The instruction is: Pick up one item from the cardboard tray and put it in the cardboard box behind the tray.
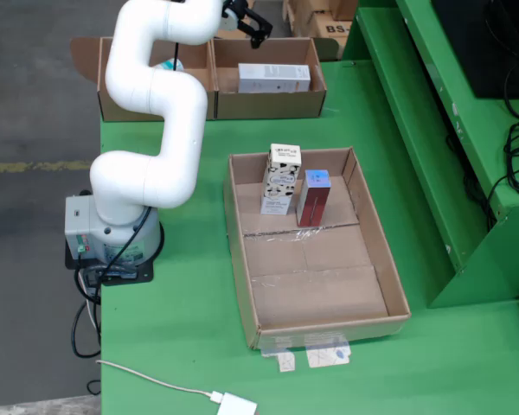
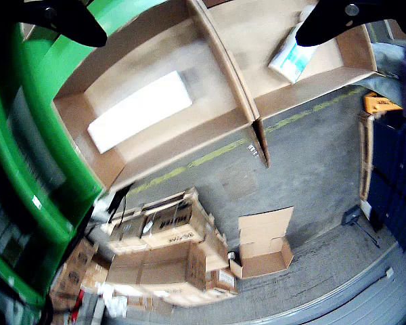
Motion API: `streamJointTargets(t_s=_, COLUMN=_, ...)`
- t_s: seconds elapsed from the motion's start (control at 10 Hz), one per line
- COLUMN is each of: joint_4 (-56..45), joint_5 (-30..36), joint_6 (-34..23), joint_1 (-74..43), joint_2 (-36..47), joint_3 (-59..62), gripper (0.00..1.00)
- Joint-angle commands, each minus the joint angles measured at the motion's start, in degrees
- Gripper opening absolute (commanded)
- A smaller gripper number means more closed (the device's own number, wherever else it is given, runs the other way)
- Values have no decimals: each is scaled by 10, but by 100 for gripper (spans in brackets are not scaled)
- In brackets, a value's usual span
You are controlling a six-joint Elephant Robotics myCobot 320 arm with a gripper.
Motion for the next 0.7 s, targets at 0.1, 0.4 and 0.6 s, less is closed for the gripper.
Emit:
streamJointTargets(t_s=0.1, joint_4=-403, joint_5=60, joint_6=502, joint_1=282, joint_2=1379, joint_3=-1078, gripper=100)
streamJointTargets(t_s=0.4, joint_4=-593, joint_5=287, joint_6=777, joint_1=487, joint_2=1432, joint_3=-978, gripper=100)
streamJointTargets(t_s=0.6, joint_4=-608, joint_5=400, joint_6=845, joint_1=537, joint_2=1459, joint_3=-1002, gripper=100)
